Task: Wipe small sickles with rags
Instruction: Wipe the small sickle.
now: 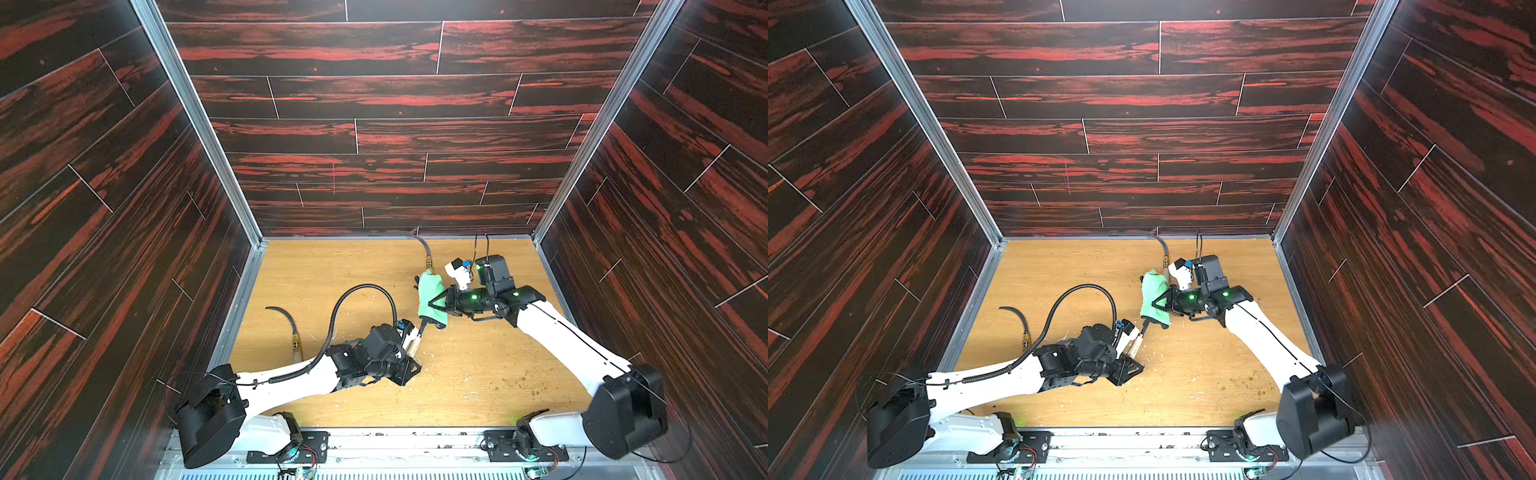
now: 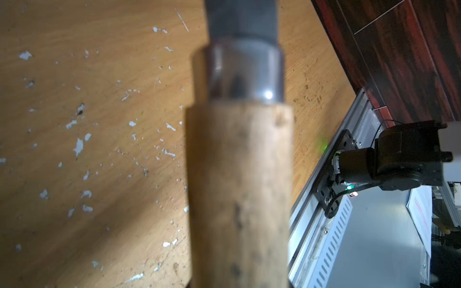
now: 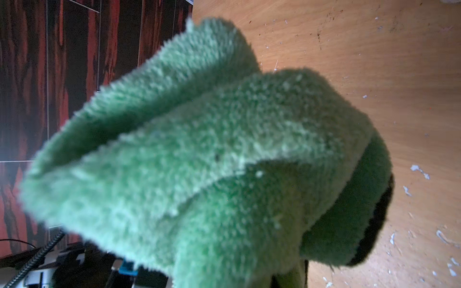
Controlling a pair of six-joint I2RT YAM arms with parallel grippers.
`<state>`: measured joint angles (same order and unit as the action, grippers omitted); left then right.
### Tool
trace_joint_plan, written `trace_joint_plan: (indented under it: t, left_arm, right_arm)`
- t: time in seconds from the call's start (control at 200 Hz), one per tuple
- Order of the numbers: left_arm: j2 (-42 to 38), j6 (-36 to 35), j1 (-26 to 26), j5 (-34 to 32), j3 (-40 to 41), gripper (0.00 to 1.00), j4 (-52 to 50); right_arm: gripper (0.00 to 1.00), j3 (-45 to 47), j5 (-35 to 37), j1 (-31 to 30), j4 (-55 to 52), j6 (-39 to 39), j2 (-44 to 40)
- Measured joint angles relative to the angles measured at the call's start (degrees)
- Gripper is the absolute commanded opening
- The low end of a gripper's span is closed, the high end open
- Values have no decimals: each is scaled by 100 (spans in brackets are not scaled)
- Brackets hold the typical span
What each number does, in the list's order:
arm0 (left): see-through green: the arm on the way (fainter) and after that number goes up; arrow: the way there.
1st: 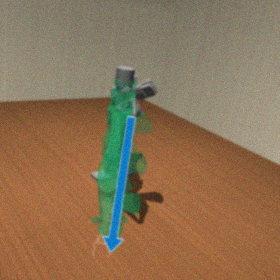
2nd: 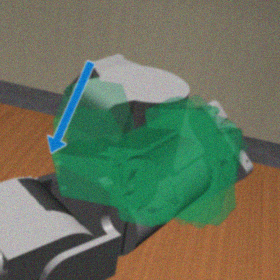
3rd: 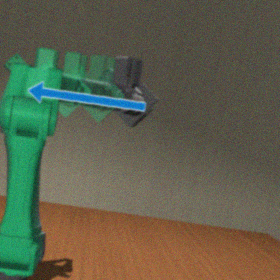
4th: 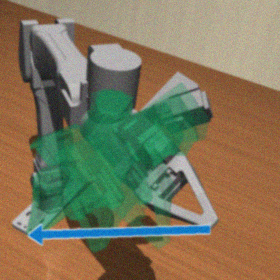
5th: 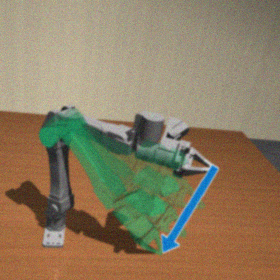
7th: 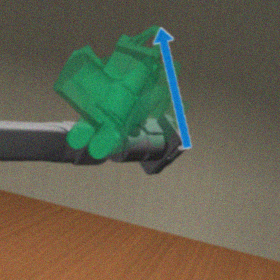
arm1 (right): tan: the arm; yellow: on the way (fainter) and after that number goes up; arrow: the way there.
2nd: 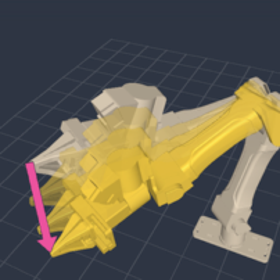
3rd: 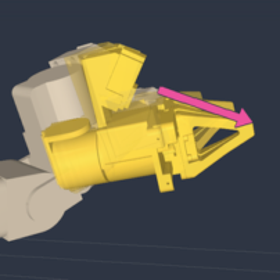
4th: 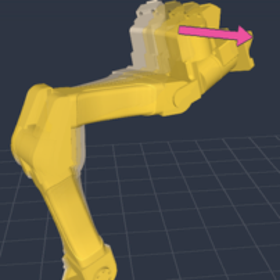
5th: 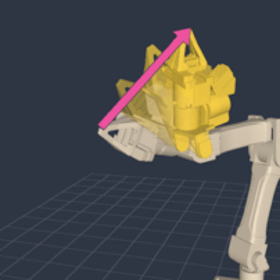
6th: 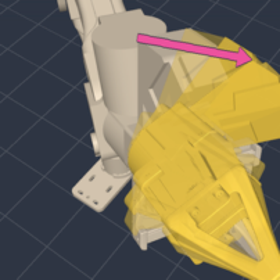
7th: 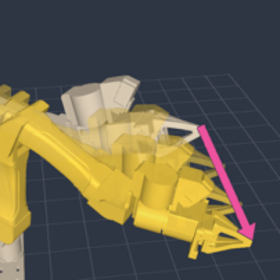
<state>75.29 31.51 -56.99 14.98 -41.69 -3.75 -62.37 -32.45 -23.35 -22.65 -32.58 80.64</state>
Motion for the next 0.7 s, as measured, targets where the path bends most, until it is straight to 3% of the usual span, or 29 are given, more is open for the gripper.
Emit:
trace_joint_plan:
  t: [0.421,0.701]
  left_arm:
    - [-118,-195,-481,44,-225,0,-544]
    - [-723,-575,-675,96,-170,0,197]
  right_arm:
    - [0,-634,-470,553,433,223,1130]
    - [0,-852,-599,1327,588,424,1416]
